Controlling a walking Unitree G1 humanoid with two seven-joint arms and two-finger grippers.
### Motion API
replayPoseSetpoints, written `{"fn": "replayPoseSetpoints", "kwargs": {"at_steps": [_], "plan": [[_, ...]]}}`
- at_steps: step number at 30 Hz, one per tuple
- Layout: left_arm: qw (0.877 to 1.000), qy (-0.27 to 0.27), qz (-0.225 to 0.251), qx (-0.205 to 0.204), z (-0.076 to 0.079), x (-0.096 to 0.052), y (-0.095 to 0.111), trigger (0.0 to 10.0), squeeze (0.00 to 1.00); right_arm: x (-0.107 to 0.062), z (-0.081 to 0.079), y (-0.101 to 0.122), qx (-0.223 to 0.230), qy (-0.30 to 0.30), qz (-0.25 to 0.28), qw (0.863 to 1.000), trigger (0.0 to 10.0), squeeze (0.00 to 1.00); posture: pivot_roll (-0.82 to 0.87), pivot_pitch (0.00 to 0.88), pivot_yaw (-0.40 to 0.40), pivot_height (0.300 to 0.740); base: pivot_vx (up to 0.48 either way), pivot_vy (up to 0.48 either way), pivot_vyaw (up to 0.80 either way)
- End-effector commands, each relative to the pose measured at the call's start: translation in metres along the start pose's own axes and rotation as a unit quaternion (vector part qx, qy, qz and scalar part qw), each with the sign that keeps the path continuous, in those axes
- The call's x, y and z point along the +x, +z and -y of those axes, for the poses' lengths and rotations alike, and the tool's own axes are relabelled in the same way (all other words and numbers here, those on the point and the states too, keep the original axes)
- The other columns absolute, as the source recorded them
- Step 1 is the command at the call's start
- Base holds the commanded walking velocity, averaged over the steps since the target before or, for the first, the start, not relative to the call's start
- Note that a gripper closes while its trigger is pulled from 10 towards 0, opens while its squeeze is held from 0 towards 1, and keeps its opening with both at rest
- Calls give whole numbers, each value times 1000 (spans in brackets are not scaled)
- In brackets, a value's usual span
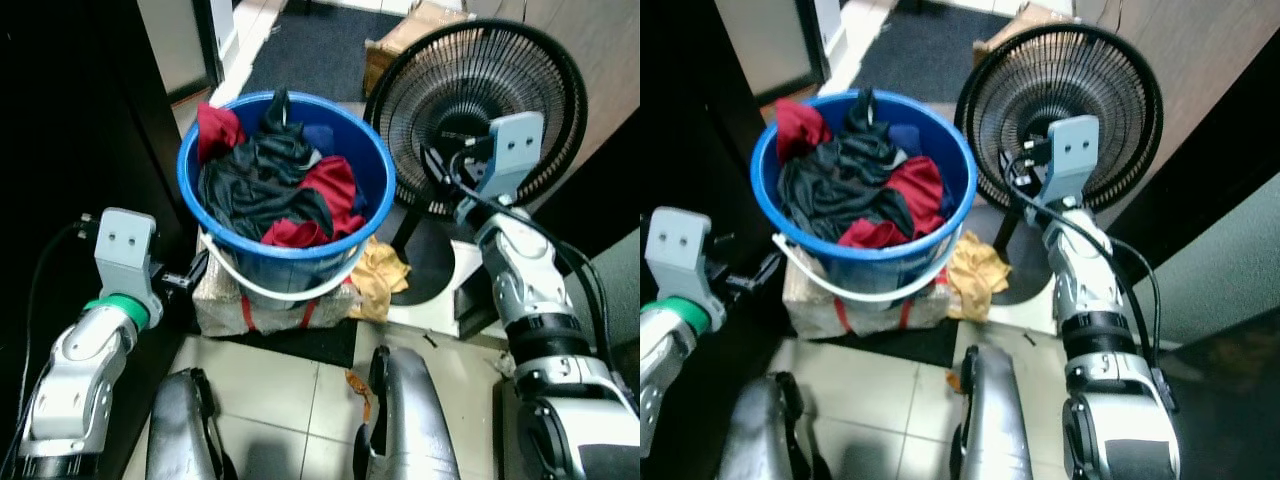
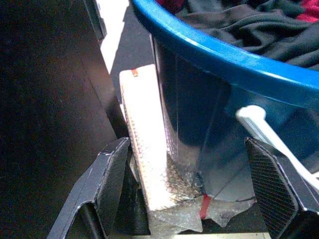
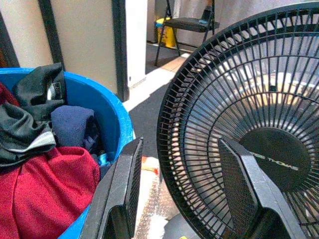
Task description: Clothes washing
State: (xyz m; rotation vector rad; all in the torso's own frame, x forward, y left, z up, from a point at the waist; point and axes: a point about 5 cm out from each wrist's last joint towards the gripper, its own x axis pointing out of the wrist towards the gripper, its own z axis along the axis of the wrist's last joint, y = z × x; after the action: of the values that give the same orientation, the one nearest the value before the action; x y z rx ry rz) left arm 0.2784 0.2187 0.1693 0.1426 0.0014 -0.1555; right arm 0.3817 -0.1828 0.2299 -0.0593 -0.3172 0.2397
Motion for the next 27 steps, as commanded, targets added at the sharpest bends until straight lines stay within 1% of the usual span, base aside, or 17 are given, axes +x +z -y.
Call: {"fn": "replayPoseSetpoints", "kwargs": {"at_steps": [1,2,6,8,11,12,13,15,16,18,19,20,22,23,24,26,27], "plan": [[1000,-19,1,7,8,-8,1,10000,0,-5,0,-7,8,-1,-11,1000,10000,0,20,156,5,440,0,0,0],[1000,-22,7,11,8,-13,6,10000,0,-4,-1,-5,8,1,-8,1000,10000,0,21,155,3,440,0,0,0],[999,-29,18,7,7,-16,16,10000,0,-3,-2,-3,9,4,-4,1000,10000,0,24,153,4,440,0,0,0],[997,-45,58,-37,10,-10,47,10000,0,-2,-2,-1,9,3,-1,1000,10000,0,28,151,5,440,0,0,0],[997,-45,58,-37,10,-10,47,10000,0,-2,-2,-1,9,3,-1,1000,10000,0,28,151,5,440,0,0,0],[994,-51,79,-59,12,-6,65,10000,0,-2,-1,0,9,1,0,1000,10000,0,28,151,5,440,0,0,0],[994,-51,79,-59,12,-6,65,10000,0,-2,-1,0,9,1,0,1000,10000,0,28,151,5,440,0,0,0],[989,-38,128,-70,15,18,99,10000,0,-1,-1,-1,11,-4,-2,1000,10000,0,25,143,3,440,0,0,0],[989,-38,128,-70,15,18,99,10000,0,-1,-1,-1,11,-4,-2,1000,10000,0,25,143,3,440,0,0,0],[988,-24,135,-68,22,43,112,10000,0,-1,-3,-2,12,-3,-4,1000,10000,0,22,142,6,440,0,0,0],[989,-22,131,-68,24,48,113,10000,0,-1,-4,-2,12,-3,-4,1000,10000,0,22,142,6,440,0,0,0],[989,-22,131,-68,24,48,113,10000,0,-1,-4,-2,12,-3,-4,1000,10000,0,22,142,6,440,0,0,0],[991,-6,117,-69,32,66,111,10000,0,1,-2,-3,11,-8,-9,1000,10000,0,19,145,4,440,0,0,0],[991,9,111,-75,35,79,111,10000,0,5,-4,-4,11,-9,-15,1000,10000,0,11,152,1,440,0,0,0],[991,9,111,-75,35,79,111,10000,0,5,-4,-4,11,-9,-15,1000,10000,0,11,152,1,440,0,0,0],[991,24,101,-86,37,95,112,10000,0,15,-12,-2,12,2,-19,1000,10000,0,8,155,2,440,0,0,0],[991,24,101,-86,37,95,112,10000,0,15,-12,-2,12,2,-19,1000,10000,0,8,155,2,440,0,0,0]]}}
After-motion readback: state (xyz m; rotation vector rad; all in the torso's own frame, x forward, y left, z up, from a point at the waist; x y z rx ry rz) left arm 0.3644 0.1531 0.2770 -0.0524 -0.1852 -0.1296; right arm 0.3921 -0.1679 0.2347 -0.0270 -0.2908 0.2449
